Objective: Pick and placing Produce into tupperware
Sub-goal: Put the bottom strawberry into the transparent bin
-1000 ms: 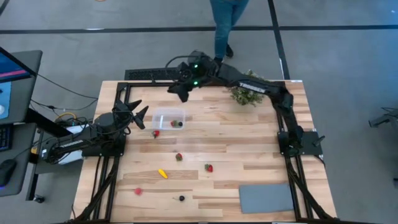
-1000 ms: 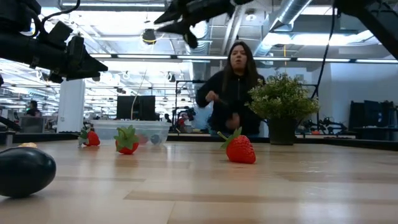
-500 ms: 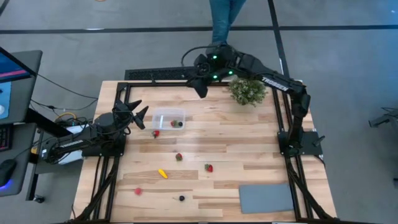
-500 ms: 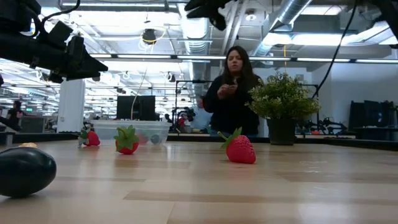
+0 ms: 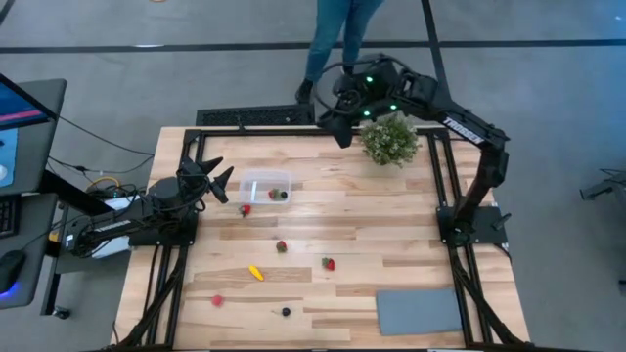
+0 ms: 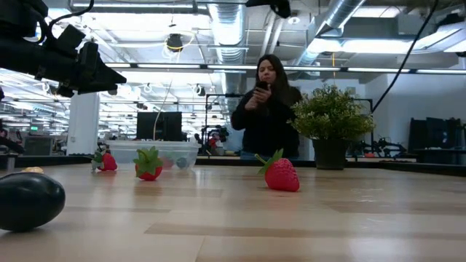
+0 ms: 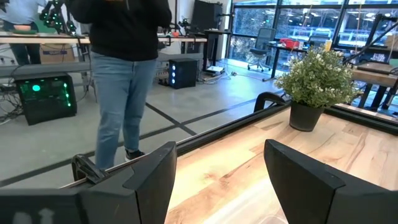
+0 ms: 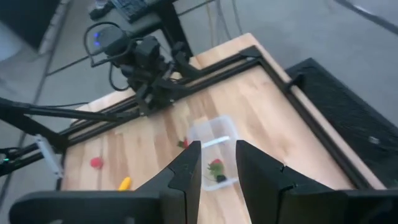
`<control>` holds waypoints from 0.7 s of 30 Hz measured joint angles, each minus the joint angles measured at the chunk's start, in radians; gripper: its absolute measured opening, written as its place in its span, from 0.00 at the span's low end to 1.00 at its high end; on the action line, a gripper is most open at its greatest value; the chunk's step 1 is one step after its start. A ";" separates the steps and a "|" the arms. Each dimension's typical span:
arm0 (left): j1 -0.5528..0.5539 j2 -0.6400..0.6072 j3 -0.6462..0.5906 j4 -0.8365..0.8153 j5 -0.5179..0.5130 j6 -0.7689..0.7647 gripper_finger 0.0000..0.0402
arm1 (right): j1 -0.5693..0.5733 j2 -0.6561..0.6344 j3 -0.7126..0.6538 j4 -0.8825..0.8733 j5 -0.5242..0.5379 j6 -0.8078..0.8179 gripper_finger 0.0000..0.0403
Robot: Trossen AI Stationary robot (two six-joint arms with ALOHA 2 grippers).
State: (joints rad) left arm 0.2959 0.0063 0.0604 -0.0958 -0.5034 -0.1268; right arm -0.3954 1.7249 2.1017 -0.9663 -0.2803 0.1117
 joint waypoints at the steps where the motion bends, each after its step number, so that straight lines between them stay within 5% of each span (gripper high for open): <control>1: 0.000 0.000 0.000 0.000 0.000 0.000 0.59 | 0.000 -0.009 0.000 -0.018 0.016 -0.001 0.30; 12: 0.000 0.000 0.000 0.000 0.000 -0.015 0.59 | -0.010 -0.105 -0.029 -0.099 0.106 -0.025 0.30; 21: 0.000 0.000 0.000 0.000 0.005 -0.014 0.59 | -0.081 -0.397 -0.469 0.189 0.102 0.054 0.30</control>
State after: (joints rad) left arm 0.2959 0.0063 0.0605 -0.0956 -0.4980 -0.1413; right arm -0.4766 1.3282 1.6326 -0.7774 -0.1783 0.1659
